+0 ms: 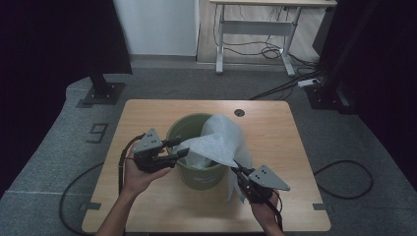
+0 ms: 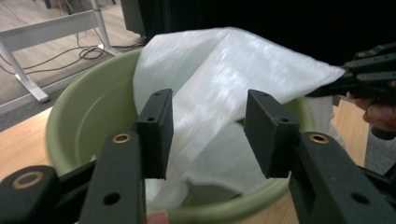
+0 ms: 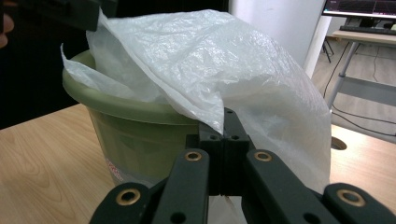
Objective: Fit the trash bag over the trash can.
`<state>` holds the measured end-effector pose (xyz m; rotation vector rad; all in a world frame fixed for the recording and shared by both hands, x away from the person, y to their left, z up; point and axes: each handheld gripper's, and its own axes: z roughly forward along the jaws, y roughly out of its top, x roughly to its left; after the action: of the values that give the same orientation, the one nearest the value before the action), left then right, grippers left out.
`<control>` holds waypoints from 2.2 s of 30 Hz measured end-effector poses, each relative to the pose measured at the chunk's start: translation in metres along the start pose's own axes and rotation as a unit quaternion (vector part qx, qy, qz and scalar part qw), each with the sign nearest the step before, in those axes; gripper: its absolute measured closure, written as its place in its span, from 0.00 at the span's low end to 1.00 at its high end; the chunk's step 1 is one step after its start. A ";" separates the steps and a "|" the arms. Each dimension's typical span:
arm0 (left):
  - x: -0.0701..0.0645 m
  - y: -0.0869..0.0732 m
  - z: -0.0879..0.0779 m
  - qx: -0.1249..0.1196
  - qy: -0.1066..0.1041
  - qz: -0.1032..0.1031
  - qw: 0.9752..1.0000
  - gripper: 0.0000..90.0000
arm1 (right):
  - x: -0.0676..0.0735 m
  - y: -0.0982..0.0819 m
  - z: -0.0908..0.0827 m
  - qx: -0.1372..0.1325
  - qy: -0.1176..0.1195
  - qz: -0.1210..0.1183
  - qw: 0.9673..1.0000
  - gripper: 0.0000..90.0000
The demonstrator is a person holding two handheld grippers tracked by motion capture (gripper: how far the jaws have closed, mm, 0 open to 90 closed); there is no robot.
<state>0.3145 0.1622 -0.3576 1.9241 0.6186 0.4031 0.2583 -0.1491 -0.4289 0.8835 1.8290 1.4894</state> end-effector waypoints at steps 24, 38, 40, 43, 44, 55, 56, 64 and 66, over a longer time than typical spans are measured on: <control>-0.003 0.008 0.046 0.065 -0.032 -0.053 0.996 0.64 | 0.013 0.000 -0.001 -0.006 -0.004 -0.033 0.999 0.98; 0.003 0.006 0.045 0.071 -0.066 -0.064 0.993 1.00 | 0.016 0.001 -0.006 -0.014 0.011 -0.032 0.999 0.93; 0.004 0.006 0.042 0.062 -0.060 -0.063 0.994 1.00 | 0.016 0.001 -0.007 -0.016 0.015 -0.032 0.999 0.88; 0.007 0.008 0.034 0.052 -0.048 -0.062 0.996 1.00 | 0.017 0.001 -0.010 -0.023 0.018 -0.029 0.999 0.76; 0.008 0.008 0.032 0.048 -0.047 -0.063 0.996 1.00 | 0.017 0.001 -0.013 -0.026 0.021 -0.028 0.999 0.71; 0.028 0.004 0.003 0.023 -0.005 -0.083 0.996 1.00 | 0.020 0.002 -0.043 -0.059 0.053 0.006 0.997 0.36; 0.030 0.003 0.002 0.023 -0.007 -0.088 0.996 1.00 | 0.019 0.001 -0.045 -0.060 0.053 0.007 0.997 0.36; 0.012 0.005 0.016 0.044 -0.042 -0.079 0.995 0.79 | 0.002 -0.014 -0.039 -0.030 0.044 0.025 0.998 0.38; 0.008 0.006 0.021 0.044 -0.053 -0.086 0.994 0.67 | 0.003 -0.015 -0.037 -0.028 0.043 0.024 0.998 0.39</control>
<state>0.3333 0.1491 -0.3613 1.9436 0.7364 0.1662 0.2251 -0.1707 -0.4369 0.8536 1.8300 1.6217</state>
